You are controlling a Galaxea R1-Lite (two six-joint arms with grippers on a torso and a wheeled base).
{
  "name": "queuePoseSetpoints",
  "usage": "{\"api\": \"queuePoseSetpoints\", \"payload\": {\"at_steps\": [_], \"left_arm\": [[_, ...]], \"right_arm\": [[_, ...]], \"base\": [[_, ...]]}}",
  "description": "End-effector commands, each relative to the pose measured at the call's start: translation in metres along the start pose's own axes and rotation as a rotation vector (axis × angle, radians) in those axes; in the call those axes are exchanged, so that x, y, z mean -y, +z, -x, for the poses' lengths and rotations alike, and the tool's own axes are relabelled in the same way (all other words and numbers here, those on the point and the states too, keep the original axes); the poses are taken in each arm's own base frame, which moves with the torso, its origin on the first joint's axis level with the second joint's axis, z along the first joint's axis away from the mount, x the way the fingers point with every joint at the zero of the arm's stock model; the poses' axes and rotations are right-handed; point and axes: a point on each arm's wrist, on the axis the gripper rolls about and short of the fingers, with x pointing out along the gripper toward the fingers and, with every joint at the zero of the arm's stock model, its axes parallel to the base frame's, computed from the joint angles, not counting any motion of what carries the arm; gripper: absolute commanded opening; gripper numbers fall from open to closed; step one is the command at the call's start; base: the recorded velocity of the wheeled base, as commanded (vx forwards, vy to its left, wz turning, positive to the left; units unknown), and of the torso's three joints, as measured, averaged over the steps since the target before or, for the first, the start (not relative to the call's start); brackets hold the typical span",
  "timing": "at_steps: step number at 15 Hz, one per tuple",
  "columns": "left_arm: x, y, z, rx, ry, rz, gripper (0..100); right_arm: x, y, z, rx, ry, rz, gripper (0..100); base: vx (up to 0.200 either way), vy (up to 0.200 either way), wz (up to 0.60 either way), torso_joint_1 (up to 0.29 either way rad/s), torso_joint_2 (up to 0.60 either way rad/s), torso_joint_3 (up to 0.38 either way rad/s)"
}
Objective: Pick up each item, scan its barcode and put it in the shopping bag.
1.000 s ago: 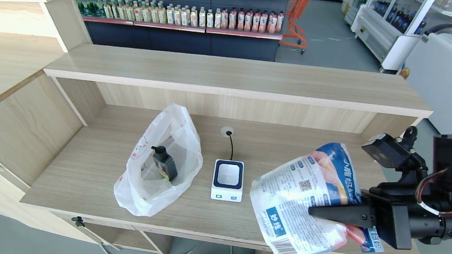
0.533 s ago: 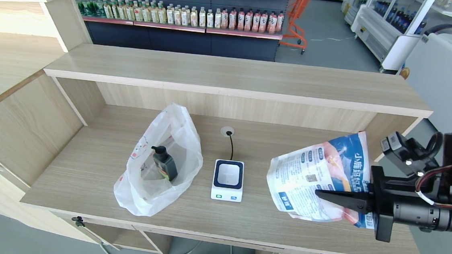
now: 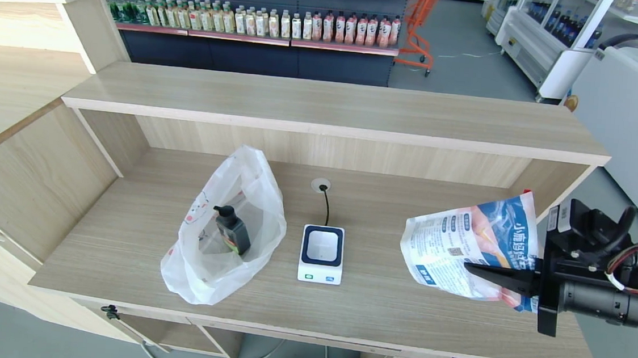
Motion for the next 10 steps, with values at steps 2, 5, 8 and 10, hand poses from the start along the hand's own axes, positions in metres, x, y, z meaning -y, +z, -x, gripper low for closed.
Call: {"api": "queuePoseSetpoints", "payload": {"at_steps": [2, 5, 8, 10], "left_arm": [[0.0000, 0.0000, 0.0000, 0.001, 0.000, -0.005, 100], [0.0000, 0.0000, 0.0000, 0.001, -0.001, -0.003, 100], [0.0000, 0.0000, 0.0000, 0.001, -0.001, -0.002, 100], [0.0000, 0.0000, 0.0000, 0.001, -0.001, -0.003, 100]], "right_arm": [[-0.0008, -0.0001, 0.0010, -0.001, -0.002, 0.001, 0], [-0.0043, -0.0042, 0.0013, -0.010, 0.008, -0.009, 0], [-0.0033, -0.0043, 0.0001, -0.009, 0.011, -0.015, 0], [-0.0027, -0.0047, -0.0003, -0.010, 0.011, -0.018, 0]], "base": [[0.000, 0.000, 0.00, 0.000, 0.00, 0.000], [0.000, 0.000, 0.00, 0.000, 0.00, 0.000], [0.000, 0.200, 0.00, 0.002, 0.00, 0.002], [0.000, 0.200, 0.00, -0.002, 0.00, 0.005]]}}
